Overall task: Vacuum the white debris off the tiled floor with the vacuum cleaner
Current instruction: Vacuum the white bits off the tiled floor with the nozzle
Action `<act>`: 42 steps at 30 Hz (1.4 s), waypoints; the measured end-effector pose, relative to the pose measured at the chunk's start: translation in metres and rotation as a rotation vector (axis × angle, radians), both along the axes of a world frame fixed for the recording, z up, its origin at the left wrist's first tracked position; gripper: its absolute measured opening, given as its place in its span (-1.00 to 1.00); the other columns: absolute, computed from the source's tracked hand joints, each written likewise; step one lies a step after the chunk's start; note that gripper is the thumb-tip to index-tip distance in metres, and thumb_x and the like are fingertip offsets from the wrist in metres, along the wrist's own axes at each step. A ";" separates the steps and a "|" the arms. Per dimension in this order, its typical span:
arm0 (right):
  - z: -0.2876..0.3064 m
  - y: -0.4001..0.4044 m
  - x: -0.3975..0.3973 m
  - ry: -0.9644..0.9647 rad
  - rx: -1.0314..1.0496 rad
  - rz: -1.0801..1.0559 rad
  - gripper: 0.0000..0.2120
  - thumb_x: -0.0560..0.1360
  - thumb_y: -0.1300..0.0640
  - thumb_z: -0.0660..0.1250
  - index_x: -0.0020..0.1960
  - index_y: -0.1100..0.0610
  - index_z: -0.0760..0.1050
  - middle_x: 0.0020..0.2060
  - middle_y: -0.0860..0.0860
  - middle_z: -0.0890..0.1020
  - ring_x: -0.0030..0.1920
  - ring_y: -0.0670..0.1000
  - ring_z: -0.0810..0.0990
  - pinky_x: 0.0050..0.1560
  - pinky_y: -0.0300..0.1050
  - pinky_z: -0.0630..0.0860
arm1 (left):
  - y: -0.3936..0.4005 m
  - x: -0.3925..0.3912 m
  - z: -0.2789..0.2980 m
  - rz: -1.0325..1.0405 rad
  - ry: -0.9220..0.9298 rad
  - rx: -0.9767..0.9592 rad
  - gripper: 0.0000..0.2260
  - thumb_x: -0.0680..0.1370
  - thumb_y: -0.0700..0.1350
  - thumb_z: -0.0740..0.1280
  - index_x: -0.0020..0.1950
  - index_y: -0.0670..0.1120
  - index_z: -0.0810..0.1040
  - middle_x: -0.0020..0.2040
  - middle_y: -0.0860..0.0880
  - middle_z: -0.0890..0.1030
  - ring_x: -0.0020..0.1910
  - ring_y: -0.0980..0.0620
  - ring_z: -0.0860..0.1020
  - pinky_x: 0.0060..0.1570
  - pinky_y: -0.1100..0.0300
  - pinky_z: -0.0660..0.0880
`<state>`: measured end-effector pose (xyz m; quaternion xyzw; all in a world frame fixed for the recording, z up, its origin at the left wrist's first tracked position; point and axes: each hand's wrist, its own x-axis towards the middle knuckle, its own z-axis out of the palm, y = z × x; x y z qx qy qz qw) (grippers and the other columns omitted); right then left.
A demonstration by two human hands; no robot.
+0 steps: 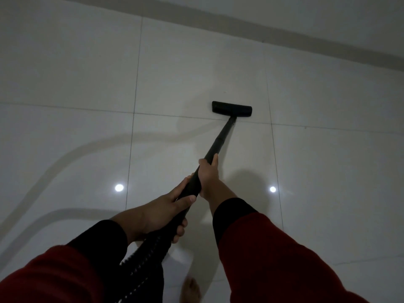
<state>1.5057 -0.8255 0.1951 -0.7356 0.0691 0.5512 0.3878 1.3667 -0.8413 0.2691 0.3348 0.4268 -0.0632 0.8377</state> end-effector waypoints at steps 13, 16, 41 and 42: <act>-0.001 0.145 0.040 -0.012 0.011 -0.054 -0.36 0.61 0.17 0.11 0.53 -0.24 -0.10 0.11 0.12 0.43 -0.29 0.06 0.46 -0.43 -0.13 0.45 | 0.150 0.040 0.000 -0.011 -0.025 -0.065 -0.62 0.63 -0.02 0.16 0.20 0.47 0.12 -0.31 -0.13 0.41 -0.51 0.05 0.43 -0.51 0.25 0.46; -0.005 0.176 0.058 -0.013 0.012 -0.046 -0.36 0.61 0.17 0.11 0.53 -0.25 -0.09 0.07 0.10 0.42 -0.25 0.06 0.49 -0.41 -0.13 0.46 | 0.179 0.057 -0.008 -0.001 -0.018 -0.062 -0.61 0.63 -0.02 0.16 0.21 0.47 0.12 -0.31 -0.12 0.41 -0.52 0.06 0.43 -0.51 0.24 0.46; -0.023 0.377 0.145 -0.105 -0.044 0.055 -0.36 0.57 0.12 0.13 0.51 -0.28 -0.05 -0.21 -0.07 0.34 -0.18 0.10 0.56 0.12 0.15 0.56 | 0.375 0.146 -0.042 0.073 0.006 -0.081 -0.49 0.62 0.01 0.17 0.44 0.39 0.02 -0.32 -0.11 0.43 -0.53 0.07 0.42 -0.50 0.24 0.46; -0.023 0.383 0.145 -0.112 -0.048 0.059 -0.36 0.57 0.12 0.14 0.51 -0.29 -0.05 -0.19 -0.07 0.36 -0.12 0.12 0.58 0.13 0.15 0.55 | 0.381 0.147 -0.043 0.070 0.006 -0.077 -0.49 0.62 0.01 0.17 0.44 0.38 0.02 -0.32 -0.11 0.43 -0.52 0.07 0.42 -0.50 0.25 0.46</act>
